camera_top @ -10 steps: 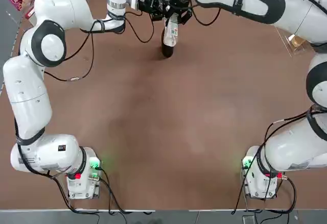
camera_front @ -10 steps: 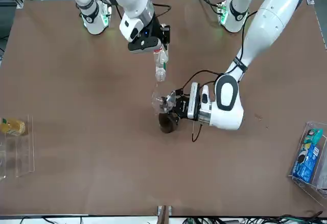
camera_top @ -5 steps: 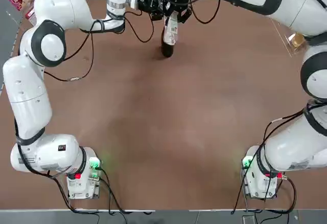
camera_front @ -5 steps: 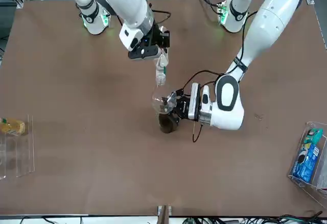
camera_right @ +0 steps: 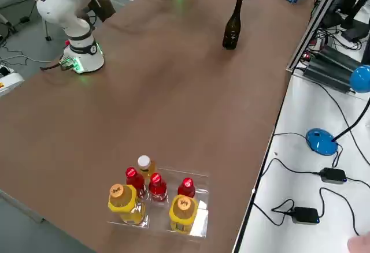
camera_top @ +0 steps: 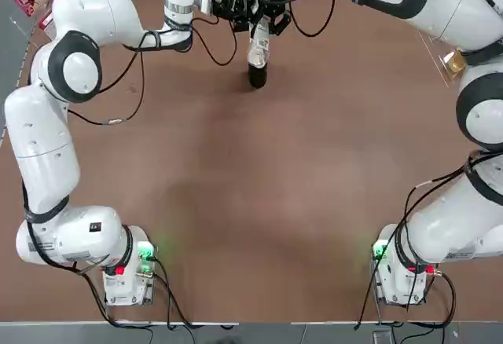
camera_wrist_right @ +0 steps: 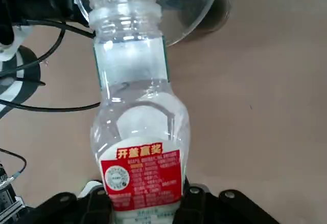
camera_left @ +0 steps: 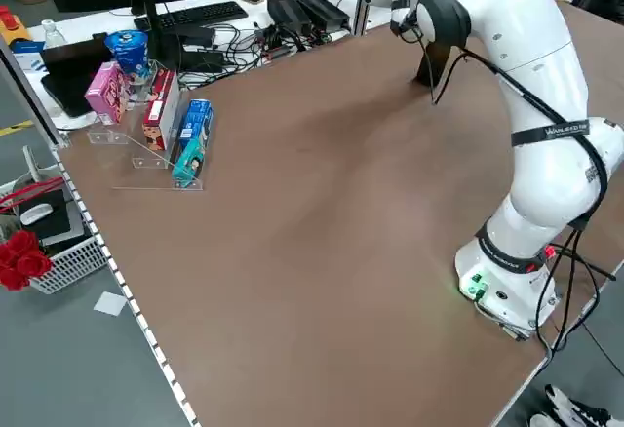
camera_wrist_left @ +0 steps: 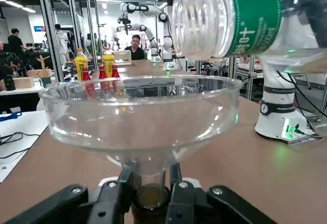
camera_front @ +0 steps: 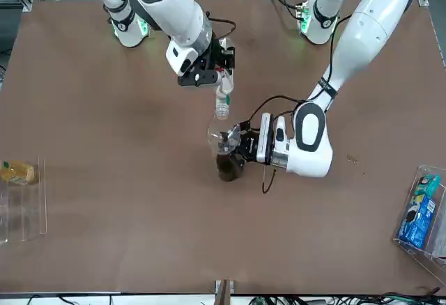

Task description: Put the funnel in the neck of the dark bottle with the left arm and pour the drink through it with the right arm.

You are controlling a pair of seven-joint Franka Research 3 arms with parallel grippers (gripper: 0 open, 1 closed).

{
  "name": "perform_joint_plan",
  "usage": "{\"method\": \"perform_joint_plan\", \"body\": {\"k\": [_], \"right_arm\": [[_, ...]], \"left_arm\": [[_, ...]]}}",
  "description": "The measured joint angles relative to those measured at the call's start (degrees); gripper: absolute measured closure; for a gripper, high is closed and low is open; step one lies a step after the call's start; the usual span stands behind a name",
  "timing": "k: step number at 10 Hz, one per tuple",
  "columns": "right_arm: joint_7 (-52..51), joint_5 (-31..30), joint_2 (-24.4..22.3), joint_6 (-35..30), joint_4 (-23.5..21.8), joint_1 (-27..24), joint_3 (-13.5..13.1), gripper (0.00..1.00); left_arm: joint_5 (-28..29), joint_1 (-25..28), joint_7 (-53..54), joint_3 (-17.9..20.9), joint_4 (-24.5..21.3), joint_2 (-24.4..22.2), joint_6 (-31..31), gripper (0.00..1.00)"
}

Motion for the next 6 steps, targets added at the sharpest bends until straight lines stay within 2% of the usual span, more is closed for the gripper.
{"method": "perform_joint_plan", "body": {"k": [6], "right_arm": [[2.39,4.1,1.57,-0.35,1.58,0.02,0.23,0.6]], "left_arm": [[-0.09,0.01,0.0,0.0,-0.01,0.0,-0.3,0.7]]}}
